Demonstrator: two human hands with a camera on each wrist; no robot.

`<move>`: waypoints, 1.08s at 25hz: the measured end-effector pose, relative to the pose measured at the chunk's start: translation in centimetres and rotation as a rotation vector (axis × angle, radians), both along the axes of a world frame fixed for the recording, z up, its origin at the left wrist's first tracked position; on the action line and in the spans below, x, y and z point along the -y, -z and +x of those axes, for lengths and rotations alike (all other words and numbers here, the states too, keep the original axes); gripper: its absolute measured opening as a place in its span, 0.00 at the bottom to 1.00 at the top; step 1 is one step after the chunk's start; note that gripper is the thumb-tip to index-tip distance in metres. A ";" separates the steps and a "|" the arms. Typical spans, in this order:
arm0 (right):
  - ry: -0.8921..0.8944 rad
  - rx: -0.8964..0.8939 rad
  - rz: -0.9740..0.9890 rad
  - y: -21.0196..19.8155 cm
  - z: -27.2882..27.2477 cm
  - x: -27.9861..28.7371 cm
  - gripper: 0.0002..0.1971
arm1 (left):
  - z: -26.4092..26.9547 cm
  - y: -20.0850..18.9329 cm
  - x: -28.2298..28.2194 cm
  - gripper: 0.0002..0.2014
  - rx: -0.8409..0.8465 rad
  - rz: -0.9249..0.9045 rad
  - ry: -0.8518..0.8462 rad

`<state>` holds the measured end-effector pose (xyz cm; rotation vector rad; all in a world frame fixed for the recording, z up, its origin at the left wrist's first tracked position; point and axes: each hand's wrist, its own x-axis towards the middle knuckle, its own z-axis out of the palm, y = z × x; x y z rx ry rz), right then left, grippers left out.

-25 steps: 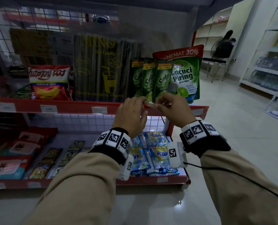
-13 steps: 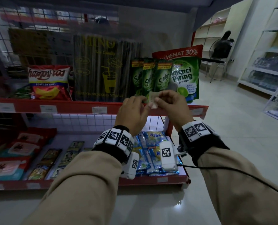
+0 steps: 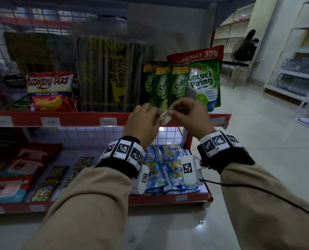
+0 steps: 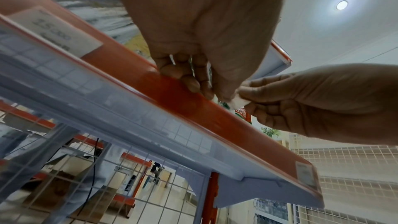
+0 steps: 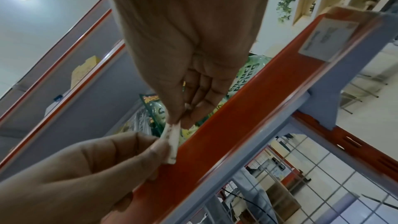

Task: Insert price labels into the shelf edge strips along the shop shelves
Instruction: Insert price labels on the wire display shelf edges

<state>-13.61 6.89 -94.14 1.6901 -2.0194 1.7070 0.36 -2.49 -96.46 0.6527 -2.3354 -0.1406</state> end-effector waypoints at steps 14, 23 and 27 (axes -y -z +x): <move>0.114 -0.170 -0.040 0.2 -1.3 -0.3 0.03 | 0.3 -0.7 -0.1 0.08 -0.037 -0.010 0.001; 0.097 -0.412 0.059 1.1 -1.5 -0.5 0.06 | -0.3 0.2 -0.1 0.11 0.064 -0.140 -0.090; 0.125 -0.540 0.194 1.2 -1.8 -0.6 0.10 | -0.4 0.0 0.0 0.11 0.116 -0.187 -0.111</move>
